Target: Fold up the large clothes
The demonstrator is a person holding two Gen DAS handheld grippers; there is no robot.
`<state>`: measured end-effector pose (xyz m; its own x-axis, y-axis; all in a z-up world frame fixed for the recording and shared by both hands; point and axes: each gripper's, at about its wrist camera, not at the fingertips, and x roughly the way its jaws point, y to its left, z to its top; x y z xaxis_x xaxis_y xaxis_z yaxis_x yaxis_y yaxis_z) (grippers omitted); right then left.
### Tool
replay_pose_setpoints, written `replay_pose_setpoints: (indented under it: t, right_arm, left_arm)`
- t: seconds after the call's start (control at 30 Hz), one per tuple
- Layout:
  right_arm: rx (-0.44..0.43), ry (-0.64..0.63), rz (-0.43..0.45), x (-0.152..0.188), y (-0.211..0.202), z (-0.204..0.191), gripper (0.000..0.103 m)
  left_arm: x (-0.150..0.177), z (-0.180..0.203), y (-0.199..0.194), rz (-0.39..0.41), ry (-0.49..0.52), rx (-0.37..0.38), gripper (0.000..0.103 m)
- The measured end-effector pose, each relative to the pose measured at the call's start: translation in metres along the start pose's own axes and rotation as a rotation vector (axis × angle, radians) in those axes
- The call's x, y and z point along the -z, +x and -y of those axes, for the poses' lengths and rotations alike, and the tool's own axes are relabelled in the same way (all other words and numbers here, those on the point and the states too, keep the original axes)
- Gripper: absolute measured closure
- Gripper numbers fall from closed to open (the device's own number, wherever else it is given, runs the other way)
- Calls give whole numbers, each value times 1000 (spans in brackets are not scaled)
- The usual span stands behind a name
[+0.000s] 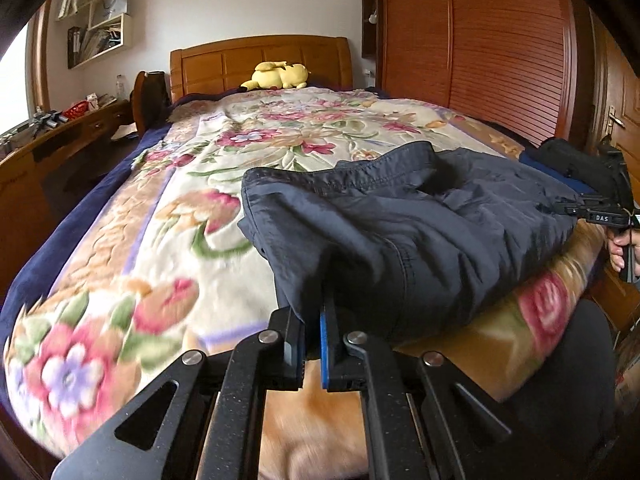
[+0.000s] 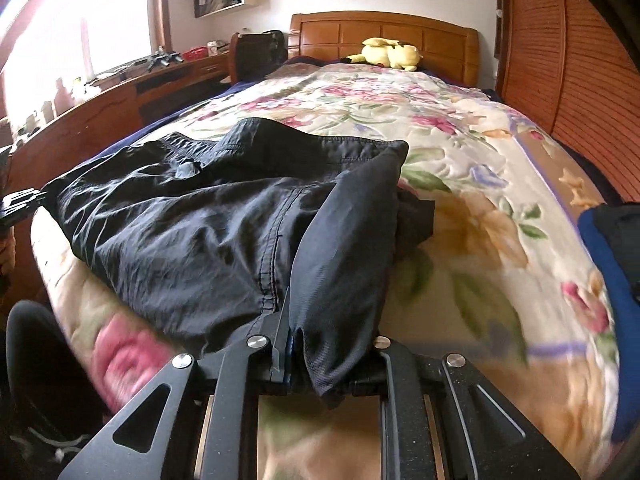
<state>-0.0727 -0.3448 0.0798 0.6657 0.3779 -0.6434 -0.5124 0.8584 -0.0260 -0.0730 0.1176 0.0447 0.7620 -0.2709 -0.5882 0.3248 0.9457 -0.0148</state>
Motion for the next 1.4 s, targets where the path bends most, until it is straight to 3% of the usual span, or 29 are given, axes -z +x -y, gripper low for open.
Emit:
replay_pose_setpoints:
  t: [0.3,0.57,0.67,0.73,0.8,0.9,1.03,1.4]
  right_arm:
    - [26,-20,-18,0,-12,-4,82]
    - [71,-2,-8,-1,-30,-7,66]
    - [95,4,21,-4,-43,-7,65]
    - [110,11,54,-9,-54,-6,63]
    - [127,0,96,-12,-66,-9,59]
    - [111,-10,132,-21,-75,-15,47]
    - [94,-51,141,-31,-71,-28,34]
    - [17,-107,111,-86,-12,-33,32]
  left_arm:
    - [13,2,0,-16,-45,-76,97]
    - [9,5,-12,18,-48,-111,64]
    - [2,8,-18,53,-44,-119,63]
    - [-3,10,-20,71,-45,-110,54]
    - [-7,10,-20,85,-52,-89,33]
    - [-13,12,-16,96,-61,-58,27]
    - [-23,16,-6,115,-73,-38,24]
    - [-18,29,38,94,-95,-2,22]
